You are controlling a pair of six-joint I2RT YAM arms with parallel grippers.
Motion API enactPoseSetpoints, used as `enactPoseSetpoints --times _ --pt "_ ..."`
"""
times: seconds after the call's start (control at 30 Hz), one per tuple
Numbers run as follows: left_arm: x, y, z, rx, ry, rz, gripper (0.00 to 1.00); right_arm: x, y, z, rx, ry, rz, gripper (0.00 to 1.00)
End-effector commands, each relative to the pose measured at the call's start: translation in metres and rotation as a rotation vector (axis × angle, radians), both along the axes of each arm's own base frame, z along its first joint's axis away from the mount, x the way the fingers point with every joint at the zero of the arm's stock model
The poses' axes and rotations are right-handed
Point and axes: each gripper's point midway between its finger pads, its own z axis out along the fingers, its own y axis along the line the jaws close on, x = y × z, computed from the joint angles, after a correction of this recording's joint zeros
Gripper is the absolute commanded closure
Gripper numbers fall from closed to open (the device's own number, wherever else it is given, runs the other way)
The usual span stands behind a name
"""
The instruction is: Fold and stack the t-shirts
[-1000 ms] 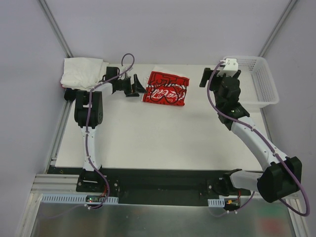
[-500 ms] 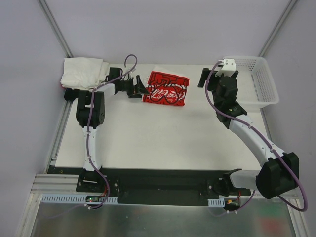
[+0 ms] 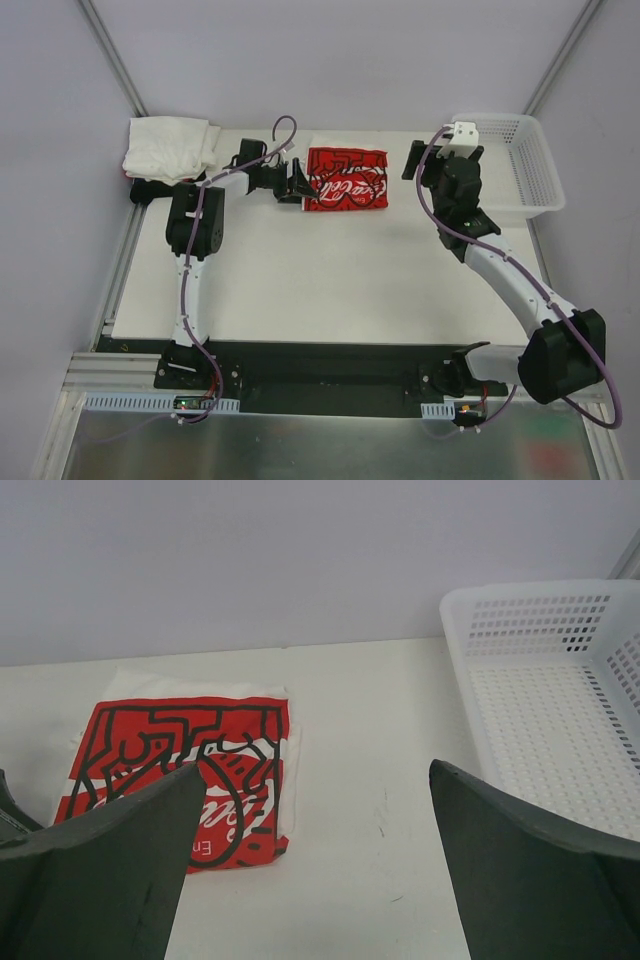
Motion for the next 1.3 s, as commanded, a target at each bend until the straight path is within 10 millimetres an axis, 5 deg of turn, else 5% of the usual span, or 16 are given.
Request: enactPoseSetpoints --times 0.0,0.17,0.43,0.5,0.87,1.27 --pt "0.002 -0.002 -0.009 0.004 0.028 0.001 0.35 -0.009 -0.015 0.026 0.056 -0.087 -0.040 0.04" --pt "0.006 -0.005 -0.007 -0.006 0.031 0.000 0.69 -0.018 -0.027 0.033 0.069 -0.114 -0.069 0.04" --pt "0.010 -0.006 -0.006 0.002 0.025 0.013 0.83 -0.020 -0.029 0.032 0.070 -0.114 -0.064 0.04" --pt "0.010 -0.005 -0.004 0.008 0.021 0.020 1.00 -0.019 -0.030 0.033 0.076 -0.116 -0.069 0.04" --pt "0.019 0.019 0.019 0.086 -0.035 0.142 1.00 -0.025 -0.034 0.025 0.078 -0.096 -0.083 0.04" --pt "0.045 0.055 0.071 0.092 -0.108 0.306 1.00 -0.039 -0.060 0.006 0.066 -0.062 -0.164 0.04"
